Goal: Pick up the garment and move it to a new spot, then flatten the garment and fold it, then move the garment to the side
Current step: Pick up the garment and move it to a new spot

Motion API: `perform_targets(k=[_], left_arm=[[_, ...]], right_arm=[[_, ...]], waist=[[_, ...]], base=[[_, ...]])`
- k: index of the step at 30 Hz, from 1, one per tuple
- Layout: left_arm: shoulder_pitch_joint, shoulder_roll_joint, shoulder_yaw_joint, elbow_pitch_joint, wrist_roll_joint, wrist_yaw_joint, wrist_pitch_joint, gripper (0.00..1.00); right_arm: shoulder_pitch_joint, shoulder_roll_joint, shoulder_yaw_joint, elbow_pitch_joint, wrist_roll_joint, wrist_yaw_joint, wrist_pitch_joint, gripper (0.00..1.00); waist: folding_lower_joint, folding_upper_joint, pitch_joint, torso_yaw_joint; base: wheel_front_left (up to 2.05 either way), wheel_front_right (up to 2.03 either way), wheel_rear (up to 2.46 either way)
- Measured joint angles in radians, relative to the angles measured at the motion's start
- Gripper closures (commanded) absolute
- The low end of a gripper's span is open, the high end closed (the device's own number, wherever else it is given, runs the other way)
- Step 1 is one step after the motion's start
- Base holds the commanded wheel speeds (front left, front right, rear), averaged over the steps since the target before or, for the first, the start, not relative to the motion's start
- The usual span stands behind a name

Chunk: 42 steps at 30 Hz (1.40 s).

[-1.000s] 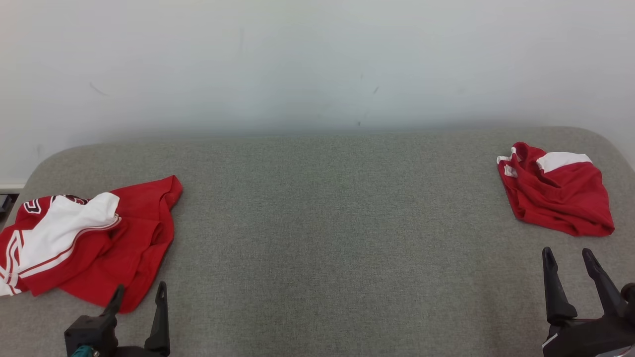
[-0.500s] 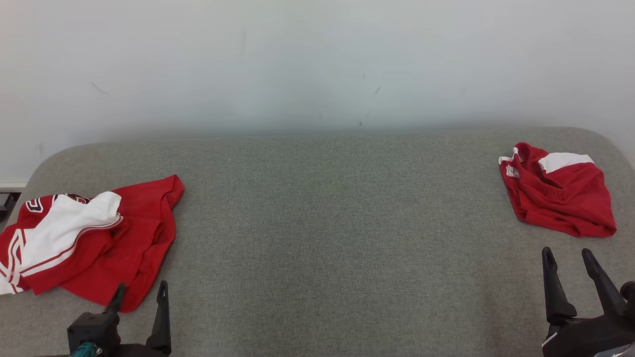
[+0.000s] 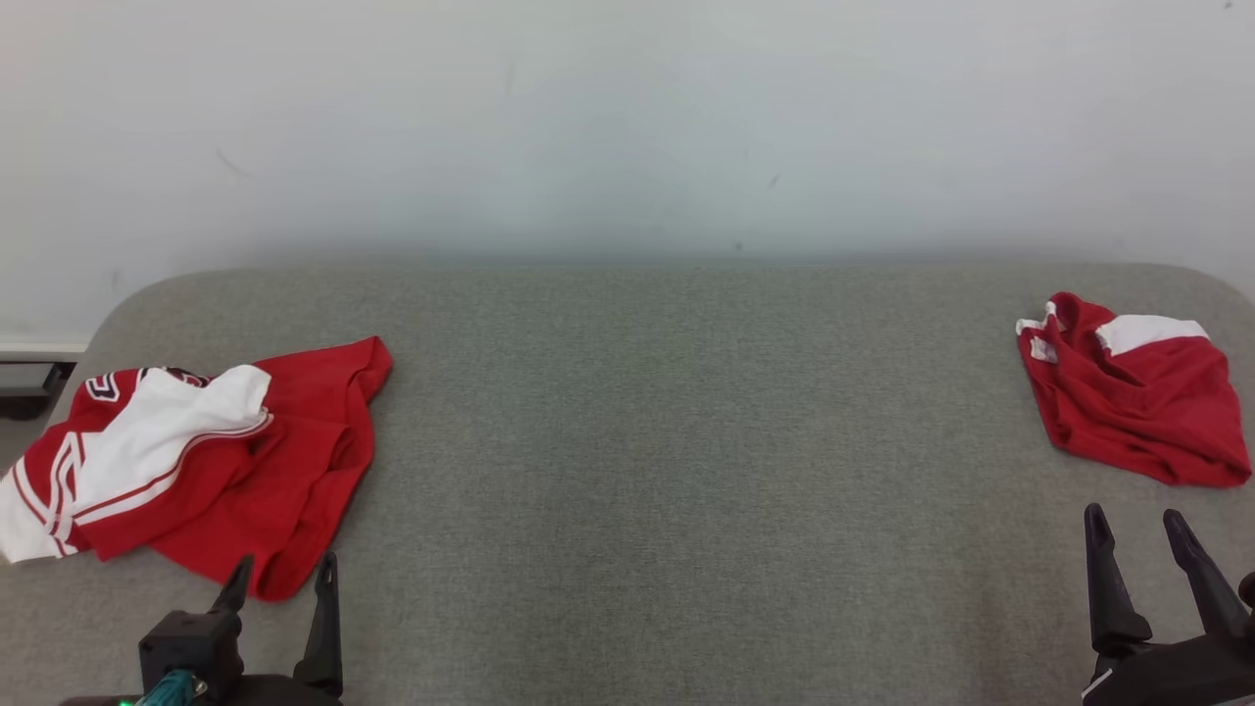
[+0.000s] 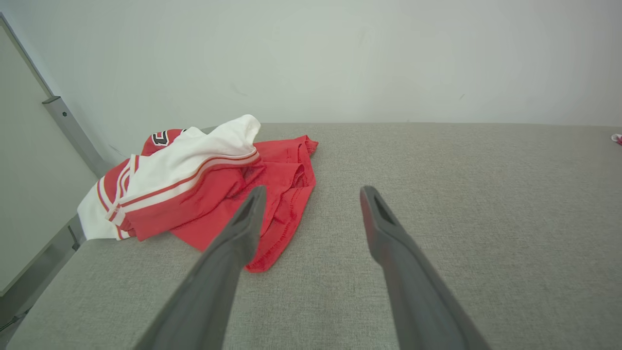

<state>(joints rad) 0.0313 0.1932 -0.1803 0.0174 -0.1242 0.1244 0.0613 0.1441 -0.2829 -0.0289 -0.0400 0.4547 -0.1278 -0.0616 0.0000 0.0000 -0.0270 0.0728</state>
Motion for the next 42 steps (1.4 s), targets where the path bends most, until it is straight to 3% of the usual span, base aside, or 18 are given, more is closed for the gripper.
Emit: perform_targets(k=[14,36,42], left_arm=[[-0.023,-0.001,-0.001,-0.009,0.002,0.0,0.018,0.0],[-0.036,-0.001,0.034,-0.014,0.001,0.0,0.027,0.0],[-0.034,-0.004,0.05,-0.021,-0.001,0.0,0.024,0.0]], right_arm=[[0.014,0.009,0.0,-0.002,0.0,0.0,0.009,0.0],[-0.019,0.026,0.052,0.002,0.001,0.005,0.028,0.0],[-0.071,0.026,0.068,0.011,-0.001,0.013,0.037,0.0]], waist=[[0.0,0.0,0.002,0.11],[0.0,0.0,0.001,0.401],[0.0,0.0,0.016,0.445]], base=[[0.0,0.0,0.0],[0.0,0.0,0.0],[0.0,0.0,0.0]])
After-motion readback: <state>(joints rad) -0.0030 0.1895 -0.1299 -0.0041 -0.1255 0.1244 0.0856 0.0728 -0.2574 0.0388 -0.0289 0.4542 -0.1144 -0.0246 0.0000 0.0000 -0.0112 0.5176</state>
